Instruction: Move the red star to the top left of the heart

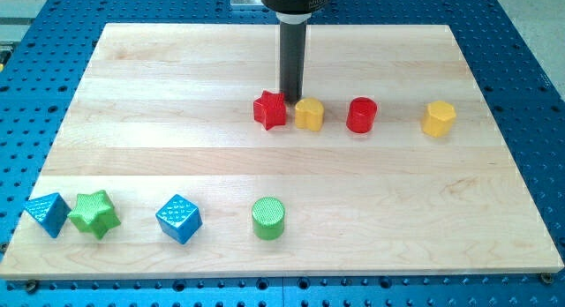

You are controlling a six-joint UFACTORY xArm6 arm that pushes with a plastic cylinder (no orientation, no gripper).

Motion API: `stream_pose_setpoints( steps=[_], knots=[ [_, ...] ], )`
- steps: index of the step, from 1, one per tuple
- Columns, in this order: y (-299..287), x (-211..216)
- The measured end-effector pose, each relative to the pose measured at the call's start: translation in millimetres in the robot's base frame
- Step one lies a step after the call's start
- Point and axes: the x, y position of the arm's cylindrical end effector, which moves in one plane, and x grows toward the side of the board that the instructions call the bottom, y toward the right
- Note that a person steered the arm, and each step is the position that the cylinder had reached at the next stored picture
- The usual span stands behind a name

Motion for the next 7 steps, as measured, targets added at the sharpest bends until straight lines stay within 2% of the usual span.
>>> stream_pose_setpoints(
  steps=[1, 2, 4, 5, 6, 7],
  knots=[
    [-0.4, 0.0],
    [-37.1, -0.1],
    [-149.3, 11.2],
    [-177.0, 81.3],
    [-181.6, 88.6],
    [-154.1, 88.2]
  ],
)
